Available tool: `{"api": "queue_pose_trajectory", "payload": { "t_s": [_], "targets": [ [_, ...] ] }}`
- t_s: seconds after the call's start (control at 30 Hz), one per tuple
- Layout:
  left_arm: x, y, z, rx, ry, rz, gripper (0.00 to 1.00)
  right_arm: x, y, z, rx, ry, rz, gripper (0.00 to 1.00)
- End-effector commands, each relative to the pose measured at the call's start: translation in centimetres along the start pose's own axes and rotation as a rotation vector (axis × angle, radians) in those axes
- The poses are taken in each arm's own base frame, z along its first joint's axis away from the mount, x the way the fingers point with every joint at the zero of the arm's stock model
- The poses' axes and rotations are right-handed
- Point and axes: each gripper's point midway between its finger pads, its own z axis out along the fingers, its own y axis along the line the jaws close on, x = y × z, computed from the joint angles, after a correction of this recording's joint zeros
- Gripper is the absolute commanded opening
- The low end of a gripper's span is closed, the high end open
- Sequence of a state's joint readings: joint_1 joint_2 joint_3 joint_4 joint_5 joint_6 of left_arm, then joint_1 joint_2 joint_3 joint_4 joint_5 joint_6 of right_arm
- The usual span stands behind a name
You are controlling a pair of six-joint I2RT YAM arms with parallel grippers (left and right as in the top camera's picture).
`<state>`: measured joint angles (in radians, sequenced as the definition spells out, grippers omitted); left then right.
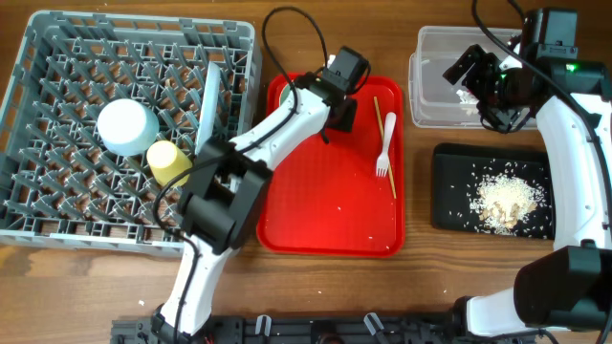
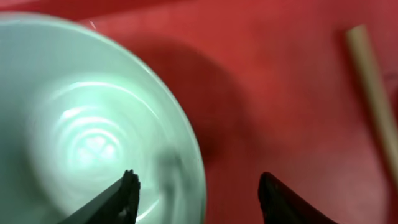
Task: Sort waste into correct bins and load items into the dishwasher rack
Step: 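Move the left gripper over the green bowl on the red tray, then grasp the green bowl rim with the left gripper and lift it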
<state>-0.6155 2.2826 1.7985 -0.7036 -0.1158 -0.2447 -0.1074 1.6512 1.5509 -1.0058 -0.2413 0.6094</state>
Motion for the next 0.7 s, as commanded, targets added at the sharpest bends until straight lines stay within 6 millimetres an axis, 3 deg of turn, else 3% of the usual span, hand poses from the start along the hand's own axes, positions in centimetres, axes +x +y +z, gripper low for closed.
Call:
{"api": "queue_pose_trajectory", "payload": {
  "t_s": [0.0,0.17,0.33,0.4,0.53,0.67],
  "targets": [
    [0.8,0.3,1.2,-0.024,0.023,0.008,0.49,0.0,-0.2,0.3,0.013,-0.001,0.011,1.0],
    [0.9,0.3,1.3,-0.027,0.03,0.009,0.35,0.1,-0.2,0.3,0.013,-0.001,0.011,1.0],
    [1.9,0.6,1.7,-0.039,0.067,0.014,0.04,0.1,-0.2,0.3,0.013,-0.001,0.011,1.0],
    [2.5,1.0,1.6,-0.078,0.082,0.027,0.04,0.0,-0.2,0.3,0.013,-0.001,0.011,1.0],
    [2.5,2.9,0.1,-0.364,0.021,0.127,0.04,0.0,-0.2,0.3,0.013,-0.001,0.011,0.99],
    [2.3,1.3,-1.6,-0.506,-0.051,0.274,0.04,0.1,-0.2,0.3,0.013,-0.001,0.011,1.0]
  ]
}}
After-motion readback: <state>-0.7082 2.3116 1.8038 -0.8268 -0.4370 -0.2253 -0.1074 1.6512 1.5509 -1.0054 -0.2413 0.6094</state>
